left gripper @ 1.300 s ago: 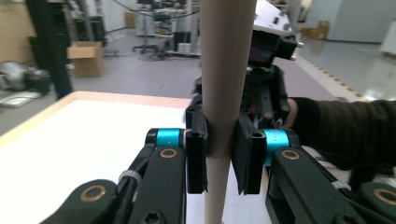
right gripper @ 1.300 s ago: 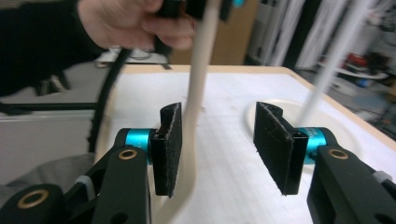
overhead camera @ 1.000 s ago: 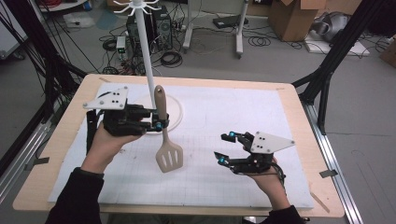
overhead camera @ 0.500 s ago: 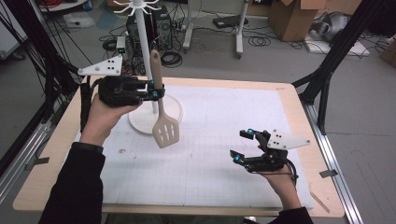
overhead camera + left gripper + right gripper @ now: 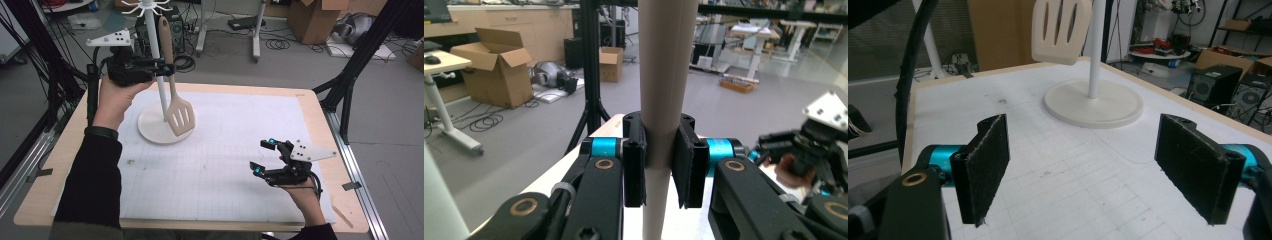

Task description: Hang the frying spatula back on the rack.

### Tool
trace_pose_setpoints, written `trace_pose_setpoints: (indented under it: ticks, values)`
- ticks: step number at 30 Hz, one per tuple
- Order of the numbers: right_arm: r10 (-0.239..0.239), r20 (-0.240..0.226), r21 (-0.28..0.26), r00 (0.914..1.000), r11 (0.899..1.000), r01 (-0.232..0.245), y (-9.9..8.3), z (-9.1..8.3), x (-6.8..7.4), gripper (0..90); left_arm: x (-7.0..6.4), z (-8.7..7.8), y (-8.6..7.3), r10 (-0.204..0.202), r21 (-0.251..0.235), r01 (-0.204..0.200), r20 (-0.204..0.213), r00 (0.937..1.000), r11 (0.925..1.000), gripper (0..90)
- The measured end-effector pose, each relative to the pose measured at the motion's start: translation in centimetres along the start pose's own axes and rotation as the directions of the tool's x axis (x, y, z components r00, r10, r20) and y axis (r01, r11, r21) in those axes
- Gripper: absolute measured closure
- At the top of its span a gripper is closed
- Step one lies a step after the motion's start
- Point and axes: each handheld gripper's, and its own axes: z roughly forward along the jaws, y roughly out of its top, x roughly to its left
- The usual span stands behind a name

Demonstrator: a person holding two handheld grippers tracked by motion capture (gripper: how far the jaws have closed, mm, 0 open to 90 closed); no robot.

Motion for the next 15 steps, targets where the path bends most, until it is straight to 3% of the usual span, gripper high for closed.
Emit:
trace_pose_setpoints:
  ticks: [8,15]
  values:
    - [0.002,0.001,0.000,1.0000,1.000,-0.002,-0.1,-0.1,0.0,21.2,0.6,0.7,0.4,-0.019,0.026,0.020,-0.038,0.9991,0.9995,76.7]
    - [0.006,0.001,-0.003,1.0000,1.000,-0.006,-0.1,0.0,0.0,21.5,1.2,0.6,0.4,-0.049,-0.002,0.049,-0.053,0.9974,0.9988,76.7]
